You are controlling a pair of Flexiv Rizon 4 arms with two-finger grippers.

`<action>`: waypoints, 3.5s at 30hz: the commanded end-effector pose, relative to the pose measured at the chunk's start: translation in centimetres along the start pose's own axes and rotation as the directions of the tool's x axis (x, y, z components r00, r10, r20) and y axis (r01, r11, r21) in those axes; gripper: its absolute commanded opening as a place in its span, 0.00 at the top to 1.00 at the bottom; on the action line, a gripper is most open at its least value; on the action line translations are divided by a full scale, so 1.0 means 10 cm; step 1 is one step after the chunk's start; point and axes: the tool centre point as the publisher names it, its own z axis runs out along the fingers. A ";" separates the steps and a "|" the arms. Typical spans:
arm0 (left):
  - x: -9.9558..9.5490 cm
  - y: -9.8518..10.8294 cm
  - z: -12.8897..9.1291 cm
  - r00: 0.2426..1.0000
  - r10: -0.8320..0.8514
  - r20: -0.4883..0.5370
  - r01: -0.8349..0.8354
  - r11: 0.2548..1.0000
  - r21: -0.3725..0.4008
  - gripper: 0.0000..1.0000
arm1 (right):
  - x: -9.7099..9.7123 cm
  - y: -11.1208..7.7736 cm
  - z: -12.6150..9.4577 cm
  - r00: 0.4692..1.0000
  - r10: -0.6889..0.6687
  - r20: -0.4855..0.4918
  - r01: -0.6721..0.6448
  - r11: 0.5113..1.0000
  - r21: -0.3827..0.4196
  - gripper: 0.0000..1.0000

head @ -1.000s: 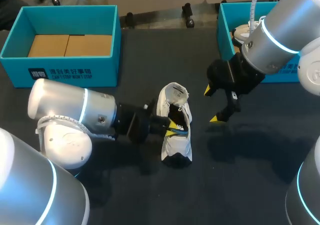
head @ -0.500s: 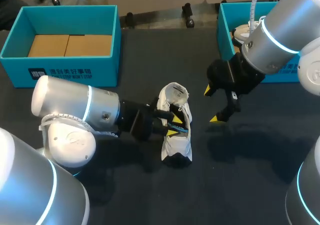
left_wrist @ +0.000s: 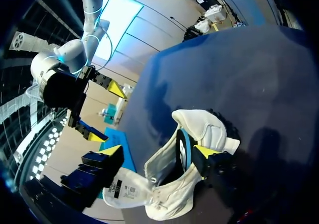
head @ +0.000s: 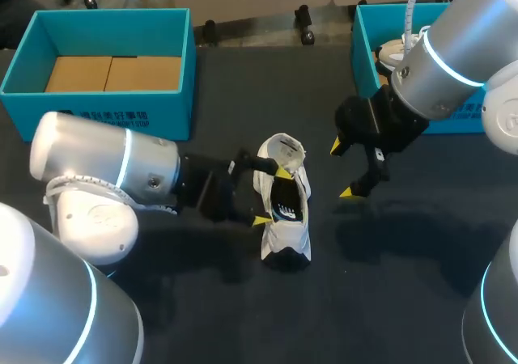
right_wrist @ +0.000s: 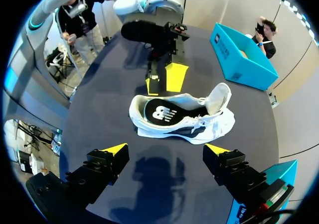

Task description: Take the shoe out of the shoebox, open the shoe tongue, remove and reinsert the insole, then place the shoe into the shoebox

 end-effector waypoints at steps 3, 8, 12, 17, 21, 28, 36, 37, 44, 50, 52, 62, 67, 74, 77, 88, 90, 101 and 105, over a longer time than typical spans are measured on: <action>-0.03 0.00 -0.05 0.999 0.021 -0.025 -0.021 1.000 -0.003 0.67 | 0.01 0.00 0.01 1.000 0.001 0.003 -0.001 1.000 0.003 0.00; -0.04 0.03 -0.07 0.995 0.072 -0.069 -0.072 0.997 0.000 1.00 | 0.01 0.00 0.01 1.000 0.001 0.003 -0.001 1.000 0.003 0.00; -0.04 0.05 -0.09 0.990 0.101 -0.101 -0.101 0.995 -0.001 1.00 | 0.01 0.00 0.01 1.000 0.001 0.003 -0.001 1.000 0.003 0.00; -0.01 0.05 -0.10 0.964 0.156 -0.215 -0.143 0.987 0.072 1.00 | 0.01 0.00 0.01 1.000 0.001 0.003 -0.001 1.000 0.003 0.00; 0.03 0.08 -0.12 0.921 0.206 -0.332 -0.180 0.978 0.107 1.00 | 0.01 0.00 0.01 1.000 0.001 0.003 -0.001 1.000 0.003 0.00; -0.01 0.09 -0.11 0.855 0.280 -0.437 -0.236 0.960 0.153 1.00 | 0.01 0.00 0.01 1.000 0.001 0.003 -0.001 1.000 0.003 0.00; -0.01 0.03 -0.05 0.770 0.333 -0.545 -0.265 0.943 0.203 1.00 | 0.01 0.00 0.01 1.000 0.001 0.003 -0.001 1.000 0.003 0.00; -0.01 0.03 -0.04 0.758 0.337 -0.558 -0.266 0.941 0.207 1.00 | 0.01 0.00 0.01 1.000 0.001 0.003 -0.001 1.000 0.003 0.00; -0.02 0.01 -0.06 0.691 0.326 -0.645 -0.246 0.945 0.215 1.00 | 0.00 -0.02 0.01 1.000 0.011 0.003 -0.011 1.000 0.001 0.00; -0.02 0.01 -0.06 0.691 0.326 -0.645 -0.246 0.945 0.215 1.00 | -0.04 -0.15 -0.10 0.998 0.050 0.033 -0.050 0.999 -0.007 0.00; -0.02 0.01 -0.06 0.691 0.326 -0.645 -0.246 0.945 0.215 1.00 | -0.05 -0.22 -0.16 0.997 0.066 0.043 -0.066 0.998 -0.002 0.00; -0.02 0.01 -0.06 0.691 0.326 -0.645 -0.246 0.945 0.215 1.00 | 0.08 -0.47 -0.60 0.990 0.124 0.069 -0.127 0.991 0.045 0.00; -0.02 0.01 -0.06 0.691 0.326 -0.645 -0.246 0.945 0.215 1.00 | 0.20 -0.55 -0.84 0.986 0.148 0.078 -0.151 0.987 0.046 0.00; -0.02 0.01 -0.06 0.691 0.326 -0.645 -0.246 0.945 0.215 1.00 | 0.29 -0.63 -1.16 0.988 0.146 0.048 -0.149 0.985 0.083 0.00; 0.00 0.03 -0.04 0.675 0.347 -0.652 -0.273 0.938 0.216 1.00 | 0.29 -0.65 -1.27 0.989 0.143 0.044 -0.146 0.985 0.088 0.00; 0.04 0.16 0.09 0.590 0.431 -0.683 -0.397 0.891 0.219 1.00 | 0.30 -0.77 -1.49 0.984 0.173 0.049 -0.176 0.982 0.072 0.00; 0.03 0.19 0.12 0.583 0.436 -0.686 -0.416 0.885 0.209 1.00 | 0.30 -0.77 -1.49 0.981 0.185 0.052 -0.188 0.980 0.067 0.00; 0.04 0.26 0.32 0.538 0.419 -0.731 -0.477 0.867 0.145 1.00 | 0.30 -0.77 -1.49 0.981 0.185 0.052 -0.188 0.980 0.067 0.00; 0.10 0.28 0.38 0.518 0.408 -0.752 -0.486 0.864 0.134 1.00 | 0.30 -0.77 -1.49 0.981 0.185 0.052 -0.188 0.980 0.067 0.00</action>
